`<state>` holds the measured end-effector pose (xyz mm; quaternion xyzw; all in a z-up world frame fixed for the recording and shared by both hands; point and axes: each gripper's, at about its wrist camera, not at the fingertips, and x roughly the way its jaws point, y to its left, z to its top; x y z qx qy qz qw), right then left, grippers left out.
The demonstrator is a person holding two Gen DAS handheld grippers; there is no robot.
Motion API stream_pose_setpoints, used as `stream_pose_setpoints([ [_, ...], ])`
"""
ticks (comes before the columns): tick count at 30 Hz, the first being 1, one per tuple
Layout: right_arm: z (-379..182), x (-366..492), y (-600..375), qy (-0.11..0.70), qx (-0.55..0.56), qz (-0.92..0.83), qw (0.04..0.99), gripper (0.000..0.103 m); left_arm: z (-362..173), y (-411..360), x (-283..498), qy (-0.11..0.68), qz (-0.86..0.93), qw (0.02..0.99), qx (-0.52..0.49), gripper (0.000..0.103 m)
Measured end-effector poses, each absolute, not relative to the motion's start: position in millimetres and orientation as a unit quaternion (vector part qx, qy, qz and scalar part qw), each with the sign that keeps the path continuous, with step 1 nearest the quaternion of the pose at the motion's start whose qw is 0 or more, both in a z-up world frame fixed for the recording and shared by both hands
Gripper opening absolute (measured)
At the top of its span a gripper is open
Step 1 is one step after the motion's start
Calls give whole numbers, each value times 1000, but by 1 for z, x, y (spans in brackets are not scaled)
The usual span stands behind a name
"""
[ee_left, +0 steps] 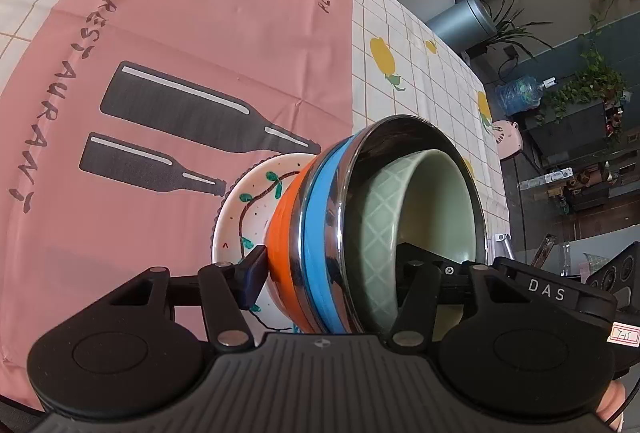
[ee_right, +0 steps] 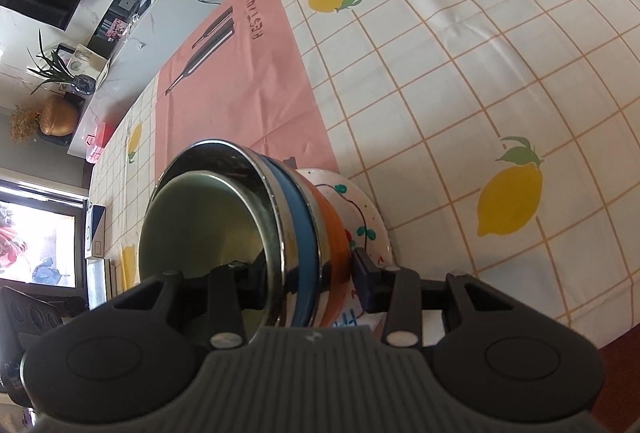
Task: Organize plates and bowls
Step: 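Lift the bowl stack with both tools and lower it onto the Fruity plate, then open both tools and withdraw them from the bowl stack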
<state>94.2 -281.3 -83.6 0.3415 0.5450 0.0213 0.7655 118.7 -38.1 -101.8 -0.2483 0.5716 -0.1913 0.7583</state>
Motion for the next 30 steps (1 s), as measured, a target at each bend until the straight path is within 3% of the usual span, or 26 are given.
stream_pose_setpoints([
  [7, -82, 95, -280, 546, 330, 22, 769, 40, -98, -43, 121, 574, -189, 762, -231, 61],
  [12, -78, 96, -273, 544, 312, 29, 779, 48, -93, -47, 121, 573, -188, 770, -210, 58],
  [17, -72, 96, -266, 541, 282, 31, 792, 49, -87, -49, 120, 566, -188, 779, -192, 58],
  [25, -55, 92, -260, 521, 231, 28, 821, 66, -64, -47, 113, 544, -187, 800, -168, 63],
  [30, -32, 86, -250, 486, 175, 24, 856, 70, -33, -41, 100, 497, -189, 836, -137, 64],
])
